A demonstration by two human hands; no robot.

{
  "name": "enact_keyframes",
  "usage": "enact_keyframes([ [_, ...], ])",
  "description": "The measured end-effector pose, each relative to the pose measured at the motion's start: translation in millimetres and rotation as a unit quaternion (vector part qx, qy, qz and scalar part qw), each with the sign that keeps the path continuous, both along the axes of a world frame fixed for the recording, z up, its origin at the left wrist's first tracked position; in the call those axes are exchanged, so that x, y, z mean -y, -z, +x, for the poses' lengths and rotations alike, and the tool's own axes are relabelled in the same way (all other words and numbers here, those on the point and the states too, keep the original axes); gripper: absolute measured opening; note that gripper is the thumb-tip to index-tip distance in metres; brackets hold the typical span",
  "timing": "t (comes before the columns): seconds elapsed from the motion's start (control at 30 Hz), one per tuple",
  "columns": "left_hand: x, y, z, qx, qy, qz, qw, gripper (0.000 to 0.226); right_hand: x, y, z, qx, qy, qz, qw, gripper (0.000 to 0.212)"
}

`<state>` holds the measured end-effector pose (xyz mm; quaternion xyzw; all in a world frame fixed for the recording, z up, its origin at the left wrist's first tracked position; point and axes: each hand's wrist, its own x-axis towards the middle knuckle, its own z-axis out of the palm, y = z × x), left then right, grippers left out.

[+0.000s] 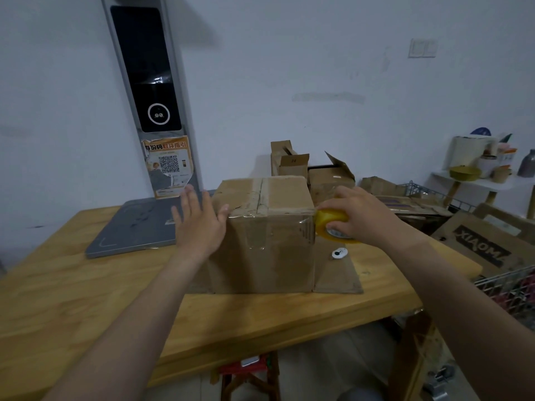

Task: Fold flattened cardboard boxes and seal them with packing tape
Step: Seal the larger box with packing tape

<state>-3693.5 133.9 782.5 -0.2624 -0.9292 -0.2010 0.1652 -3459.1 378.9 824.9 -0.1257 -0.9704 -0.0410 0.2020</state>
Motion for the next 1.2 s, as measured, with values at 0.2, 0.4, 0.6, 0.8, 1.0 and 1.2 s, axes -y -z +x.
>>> enact_keyframes([
  [0.2,-53.5,-17.5,28.2,-0.11,0.139,-0.133,0.975,0.118,-3.3,-2.7,2.4,0.014,-0.026,0.029,0.999,0.045],
  [0.4,-96.4,-29.2,38.9,-0.082,0.221,-0.153,0.96,0.119,-7.2,-3.7,0.1,0.019,-0.056,0.05,0.997,0.045],
  [0.6,-121.4,-24.4,47.2,-0.089,0.245,-0.127,0.957,0.11,-12.9,0.1,0.3,0.01,-0.067,0.051,0.996,0.046],
  [0.8,-119.0,-23.2,44.1,-0.101,0.267,-0.122,0.951,0.097,-9.8,0.2,-4.9,0.008,-0.035,0.027,0.999,0.045],
  [1.0,-91.2,-19.6,38.3,-0.128,0.287,-0.026,0.949,0.08,-11.2,-3.0,-3.4,0.022,-0.014,-0.025,0.999,0.048],
  [1.2,-19.9,-28.1,3.9,-0.016,0.186,0.072,0.98,0.095,-9.2,-3.1,-6.2,0.029,0.005,-0.033,0.999,0.048],
])
